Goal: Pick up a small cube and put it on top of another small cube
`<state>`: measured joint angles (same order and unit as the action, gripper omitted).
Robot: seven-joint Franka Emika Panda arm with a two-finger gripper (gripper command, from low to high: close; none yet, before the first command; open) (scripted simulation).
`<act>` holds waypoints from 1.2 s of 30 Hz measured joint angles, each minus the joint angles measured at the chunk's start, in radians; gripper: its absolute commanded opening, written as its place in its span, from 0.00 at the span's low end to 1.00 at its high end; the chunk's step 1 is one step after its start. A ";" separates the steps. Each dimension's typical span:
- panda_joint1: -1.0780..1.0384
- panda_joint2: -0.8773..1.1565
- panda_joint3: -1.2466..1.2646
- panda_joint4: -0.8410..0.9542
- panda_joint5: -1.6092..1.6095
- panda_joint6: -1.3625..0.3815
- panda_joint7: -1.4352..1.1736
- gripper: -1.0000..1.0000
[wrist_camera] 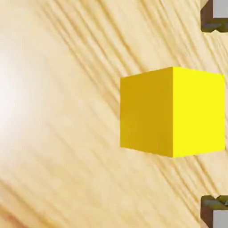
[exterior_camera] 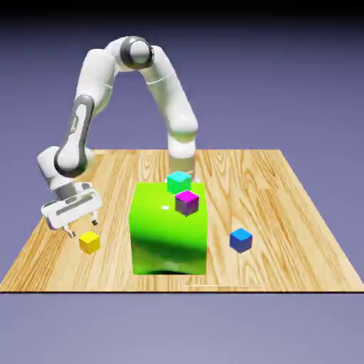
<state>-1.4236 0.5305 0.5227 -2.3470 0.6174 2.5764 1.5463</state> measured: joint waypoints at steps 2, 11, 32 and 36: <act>0.011 0.031 -0.001 0.003 0.003 0.029 -0.006 0.00; 0.015 -0.131 0.032 0.002 -0.054 -0.142 -0.089 0.00; 0.240 -0.043 0.206 0.200 -0.682 -0.199 -1.003 0.00; 0.314 -0.035 0.238 0.231 -0.774 -0.219 -1.139 0.00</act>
<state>-1.1095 0.4953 0.7603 -2.1164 -0.1567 2.3570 0.4074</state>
